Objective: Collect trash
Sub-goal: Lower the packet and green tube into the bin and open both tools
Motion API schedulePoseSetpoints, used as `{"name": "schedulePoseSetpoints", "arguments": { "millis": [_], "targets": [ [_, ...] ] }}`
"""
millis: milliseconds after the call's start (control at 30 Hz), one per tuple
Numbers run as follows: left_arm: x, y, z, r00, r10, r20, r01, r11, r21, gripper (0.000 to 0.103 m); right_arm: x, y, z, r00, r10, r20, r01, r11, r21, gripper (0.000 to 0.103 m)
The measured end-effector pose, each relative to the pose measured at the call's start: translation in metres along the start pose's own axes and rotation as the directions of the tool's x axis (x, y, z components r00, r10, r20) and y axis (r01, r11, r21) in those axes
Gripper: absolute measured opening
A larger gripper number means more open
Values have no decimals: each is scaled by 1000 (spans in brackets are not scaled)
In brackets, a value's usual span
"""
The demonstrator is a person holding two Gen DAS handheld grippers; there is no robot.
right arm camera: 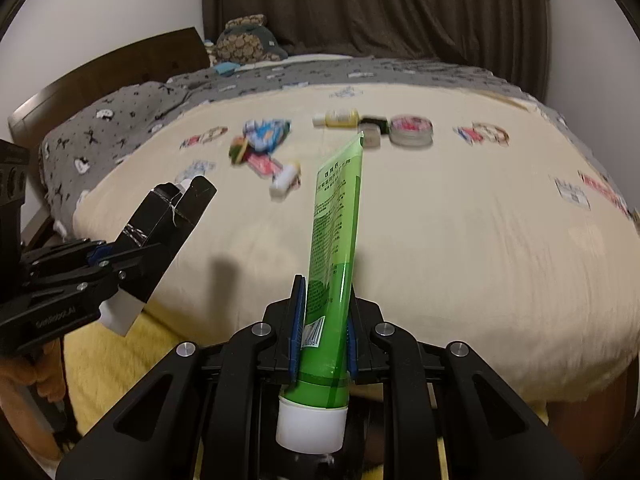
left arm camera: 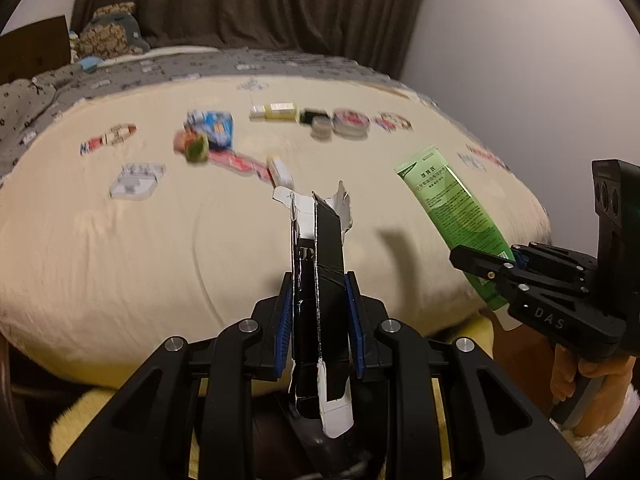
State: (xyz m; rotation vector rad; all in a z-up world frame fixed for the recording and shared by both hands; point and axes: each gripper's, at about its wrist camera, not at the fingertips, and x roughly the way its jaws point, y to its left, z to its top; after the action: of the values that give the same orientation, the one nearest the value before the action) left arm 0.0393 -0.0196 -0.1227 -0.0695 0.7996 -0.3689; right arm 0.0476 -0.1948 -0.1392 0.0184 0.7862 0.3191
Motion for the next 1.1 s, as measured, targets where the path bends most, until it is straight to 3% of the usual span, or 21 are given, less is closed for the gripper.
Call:
{"name": "schedulePoseSetpoints", "arguments": {
  "millis": [200, 600, 900, 1000, 1100],
  "targets": [
    [25, -4, -45, 991, -37, -128, 36, 999, -11, 23, 7, -3, -45, 997, -4, -76, 6, 1000, 30, 19],
    [72, -11, -101, 947, -72, -312, 73, 997, -8, 23, 49, -3, -99, 971, -1, -239, 17, 998, 66, 17],
    [118, -14, -131, 895, -77, -440, 85, 996, -2, 23, 72, -7, -115, 948, 27, -318, 6, 995, 102, 17],
    [120, -11, -132, 892, -80, -446, 85, 996, -10, 28, 75, -11, -117, 942, 45, -332, -1, 991, 131, 18],
    [116, -7, -131, 896, -73, -437, 75, 997, -13, 43, 74, -13, -116, 941, 42, -335, 4, 991, 136, 19]
  ]
}}
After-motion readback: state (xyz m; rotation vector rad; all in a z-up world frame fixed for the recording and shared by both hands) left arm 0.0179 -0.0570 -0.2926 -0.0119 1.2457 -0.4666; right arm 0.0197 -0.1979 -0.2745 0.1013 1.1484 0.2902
